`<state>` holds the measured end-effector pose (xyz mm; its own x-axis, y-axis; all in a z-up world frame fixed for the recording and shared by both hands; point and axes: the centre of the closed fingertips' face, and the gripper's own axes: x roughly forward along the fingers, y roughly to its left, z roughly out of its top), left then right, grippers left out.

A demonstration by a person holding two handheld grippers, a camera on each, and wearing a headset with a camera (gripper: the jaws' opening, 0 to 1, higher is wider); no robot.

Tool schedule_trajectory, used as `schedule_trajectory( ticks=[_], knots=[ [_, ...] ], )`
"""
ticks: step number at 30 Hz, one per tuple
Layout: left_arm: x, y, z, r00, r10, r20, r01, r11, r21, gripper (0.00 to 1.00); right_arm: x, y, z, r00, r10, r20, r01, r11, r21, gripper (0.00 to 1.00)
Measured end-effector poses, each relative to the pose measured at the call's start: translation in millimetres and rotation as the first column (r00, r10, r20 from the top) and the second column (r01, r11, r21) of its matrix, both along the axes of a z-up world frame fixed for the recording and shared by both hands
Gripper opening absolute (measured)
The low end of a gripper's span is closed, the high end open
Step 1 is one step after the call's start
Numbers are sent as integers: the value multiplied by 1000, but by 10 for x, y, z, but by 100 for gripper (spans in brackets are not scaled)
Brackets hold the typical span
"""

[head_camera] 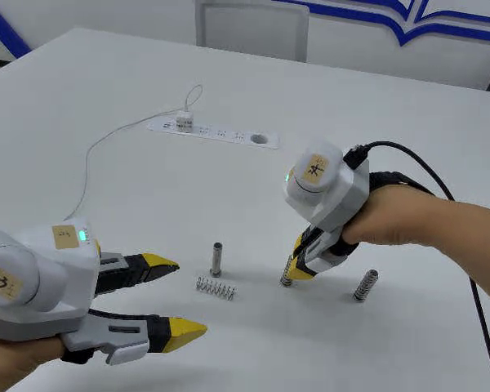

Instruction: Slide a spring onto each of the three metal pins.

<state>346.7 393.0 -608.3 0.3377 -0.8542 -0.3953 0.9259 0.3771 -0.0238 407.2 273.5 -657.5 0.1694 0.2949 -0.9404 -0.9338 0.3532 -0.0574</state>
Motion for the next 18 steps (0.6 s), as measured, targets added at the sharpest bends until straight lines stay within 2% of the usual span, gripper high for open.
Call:
schedule_trajectory(
  ticks=[7, 10, 18],
  knots=[
    [4, 12, -3, 1000, 0, 1, 0, 1000, 5, 54, 4, -2, -23, 1000, -5, 2, 5, 1000, 4, 13],
    [3, 13, -2, 1000, 0, 1, 0, 1000, 5, 54, 2, 2, -13, 1000, -9, 6, 9, 1000, 11, 17],
    [-7, 8, -2, 1000, 0, 3, 0, 1000, 5, 54, 3, 7, 93, 999, 0, 35, -1, 1000, 19, 22]
  ],
)
